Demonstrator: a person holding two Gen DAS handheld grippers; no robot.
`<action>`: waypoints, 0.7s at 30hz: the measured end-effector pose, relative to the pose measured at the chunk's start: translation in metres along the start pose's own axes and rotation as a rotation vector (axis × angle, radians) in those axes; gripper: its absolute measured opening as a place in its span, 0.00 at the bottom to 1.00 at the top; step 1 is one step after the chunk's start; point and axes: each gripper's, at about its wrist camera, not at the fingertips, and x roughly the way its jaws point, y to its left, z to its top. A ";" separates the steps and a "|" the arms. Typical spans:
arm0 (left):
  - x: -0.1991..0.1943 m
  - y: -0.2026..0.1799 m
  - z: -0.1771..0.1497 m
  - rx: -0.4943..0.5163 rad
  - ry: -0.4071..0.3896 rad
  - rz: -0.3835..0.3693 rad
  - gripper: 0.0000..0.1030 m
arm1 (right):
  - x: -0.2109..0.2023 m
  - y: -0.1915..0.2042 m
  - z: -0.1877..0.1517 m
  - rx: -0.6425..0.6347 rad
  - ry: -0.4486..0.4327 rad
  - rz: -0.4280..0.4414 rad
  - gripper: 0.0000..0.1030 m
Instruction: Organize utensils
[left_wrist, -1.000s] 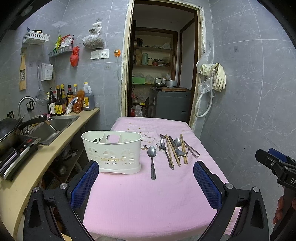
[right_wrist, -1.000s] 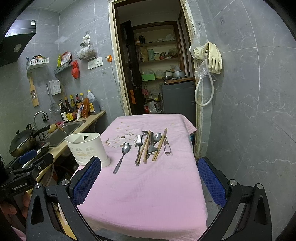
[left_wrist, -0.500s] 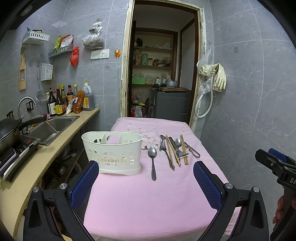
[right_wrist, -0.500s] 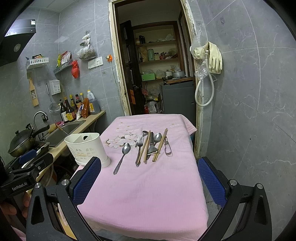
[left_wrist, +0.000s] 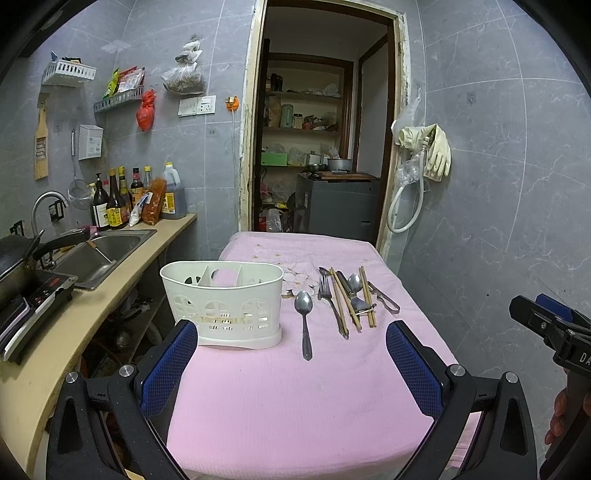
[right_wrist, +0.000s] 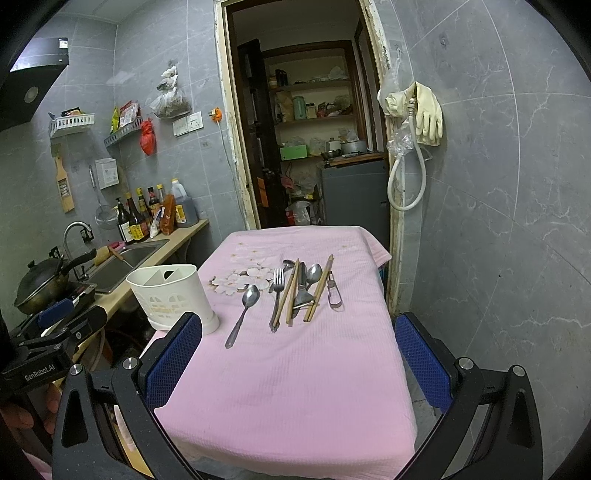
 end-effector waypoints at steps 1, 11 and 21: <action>0.000 0.000 0.002 0.000 0.000 0.001 1.00 | -0.001 0.000 0.000 0.000 0.001 -0.001 0.99; 0.016 -0.001 0.003 0.002 0.005 -0.007 1.00 | 0.006 -0.001 -0.002 0.003 0.004 -0.008 0.99; 0.019 0.005 0.004 0.002 0.012 -0.021 1.00 | 0.014 0.007 0.002 0.004 0.015 -0.027 0.99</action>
